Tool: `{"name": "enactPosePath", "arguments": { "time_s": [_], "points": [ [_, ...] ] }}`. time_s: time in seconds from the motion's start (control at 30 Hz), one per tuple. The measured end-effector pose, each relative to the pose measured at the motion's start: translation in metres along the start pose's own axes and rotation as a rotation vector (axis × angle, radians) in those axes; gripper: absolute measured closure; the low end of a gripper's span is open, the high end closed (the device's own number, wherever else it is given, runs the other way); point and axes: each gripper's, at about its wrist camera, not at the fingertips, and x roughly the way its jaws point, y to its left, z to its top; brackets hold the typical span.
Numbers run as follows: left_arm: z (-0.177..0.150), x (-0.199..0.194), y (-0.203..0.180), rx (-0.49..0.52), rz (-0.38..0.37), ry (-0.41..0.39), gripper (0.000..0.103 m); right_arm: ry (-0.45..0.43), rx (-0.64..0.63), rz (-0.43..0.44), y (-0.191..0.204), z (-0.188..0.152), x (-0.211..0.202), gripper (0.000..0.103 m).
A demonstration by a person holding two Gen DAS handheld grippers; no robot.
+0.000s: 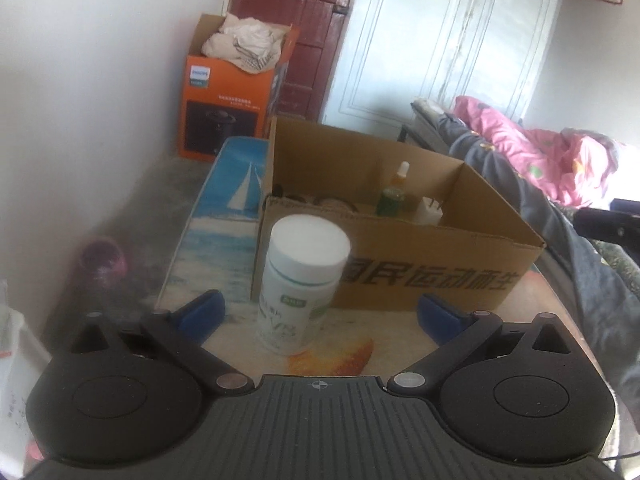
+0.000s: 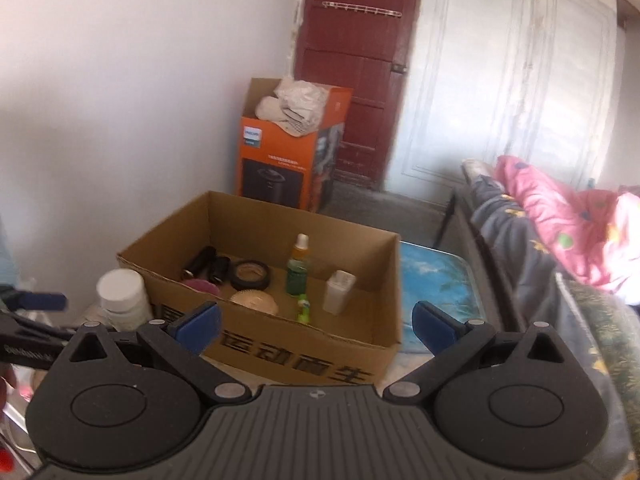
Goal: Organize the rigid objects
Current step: 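Move the right gripper back to the white supplement bottle, then grasp the white supplement bottle with the right gripper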
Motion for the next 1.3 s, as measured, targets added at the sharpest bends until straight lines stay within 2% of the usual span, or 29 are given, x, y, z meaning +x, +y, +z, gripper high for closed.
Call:
{"name": "enactPosePath", "arguments": {
  "time_s": [0.07,0.13,0.23,0.33,0.47,0.6,0.67,0.77,0.83,0.9,1.1,1.3],
  "points": [
    [-0.002,0.004,0.013,-0.035,-0.082,0.029,0.000,-0.005,0.058,0.153,0.002,0.003,0.015,0.000],
    [-0.004,0.005,0.020,-0.042,-0.094,0.031,0.000,0.014,0.135,0.256,0.007,0.005,0.032,0.000],
    [-0.010,0.006,0.021,0.042,-0.050,0.012,0.000,0.048,0.205,0.384,0.021,0.005,0.059,0.000],
    [-0.014,0.015,0.016,0.144,0.054,-0.007,0.000,0.079,0.252,0.504,0.036,0.002,0.080,0.000],
    [-0.021,0.034,0.006,0.247,0.151,-0.035,0.000,0.106,0.199,0.529,0.062,0.000,0.097,0.001],
    [-0.026,0.043,0.000,0.287,0.148,-0.054,0.001,0.139,0.177,0.546,0.076,-0.002,0.112,0.009],
    [-0.029,0.044,-0.003,0.301,0.136,-0.062,0.003,0.152,0.170,0.549,0.081,-0.004,0.118,0.016],
    [-0.030,0.048,-0.006,0.298,0.129,-0.058,0.011,0.170,0.164,0.549,0.085,-0.006,0.125,0.023],
    [-0.031,0.048,-0.005,0.290,0.124,-0.059,0.023,0.173,0.161,0.545,0.087,-0.007,0.128,0.027],
    [-0.031,0.049,-0.004,0.282,0.119,-0.057,0.027,0.174,0.157,0.540,0.088,-0.006,0.130,0.030],
    [-0.028,0.048,-0.005,0.253,0.108,-0.065,0.049,0.185,0.170,0.544,0.087,-0.007,0.135,0.042],
    [-0.034,0.038,-0.012,0.257,0.111,-0.071,0.049,0.180,0.183,0.548,0.082,-0.009,0.130,0.042]
  ]
}}
